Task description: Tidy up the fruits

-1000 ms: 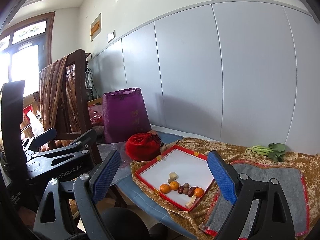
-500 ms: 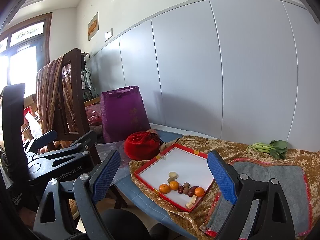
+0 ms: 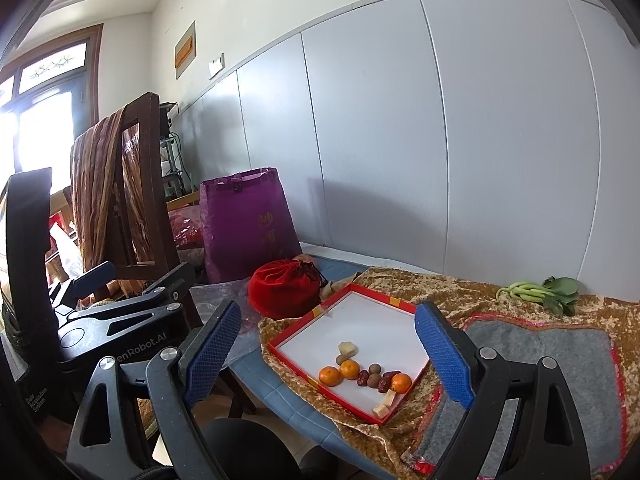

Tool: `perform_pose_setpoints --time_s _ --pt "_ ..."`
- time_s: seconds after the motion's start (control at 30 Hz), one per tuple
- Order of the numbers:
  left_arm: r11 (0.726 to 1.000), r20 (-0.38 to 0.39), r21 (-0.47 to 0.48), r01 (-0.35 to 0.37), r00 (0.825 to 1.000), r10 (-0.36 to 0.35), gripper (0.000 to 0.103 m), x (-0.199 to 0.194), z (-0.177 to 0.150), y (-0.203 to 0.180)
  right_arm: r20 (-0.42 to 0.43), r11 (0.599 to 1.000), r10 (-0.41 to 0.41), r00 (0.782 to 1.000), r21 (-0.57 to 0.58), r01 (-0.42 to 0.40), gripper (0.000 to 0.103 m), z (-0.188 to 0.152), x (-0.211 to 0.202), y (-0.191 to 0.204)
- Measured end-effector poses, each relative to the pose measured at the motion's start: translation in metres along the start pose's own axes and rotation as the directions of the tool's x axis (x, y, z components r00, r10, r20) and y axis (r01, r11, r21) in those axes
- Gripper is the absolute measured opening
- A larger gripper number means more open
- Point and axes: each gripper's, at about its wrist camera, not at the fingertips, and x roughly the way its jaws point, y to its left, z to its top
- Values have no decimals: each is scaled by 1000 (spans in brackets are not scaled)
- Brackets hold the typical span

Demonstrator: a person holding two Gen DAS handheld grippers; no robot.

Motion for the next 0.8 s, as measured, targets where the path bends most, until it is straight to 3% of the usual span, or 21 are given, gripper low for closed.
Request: perform_pose_setpoints --time_s 0.8 --pt "1000 -10 8 -2 1000 3 103 11 0 -5 10 1000 15 1000 12 -15 90 4 15 -8"
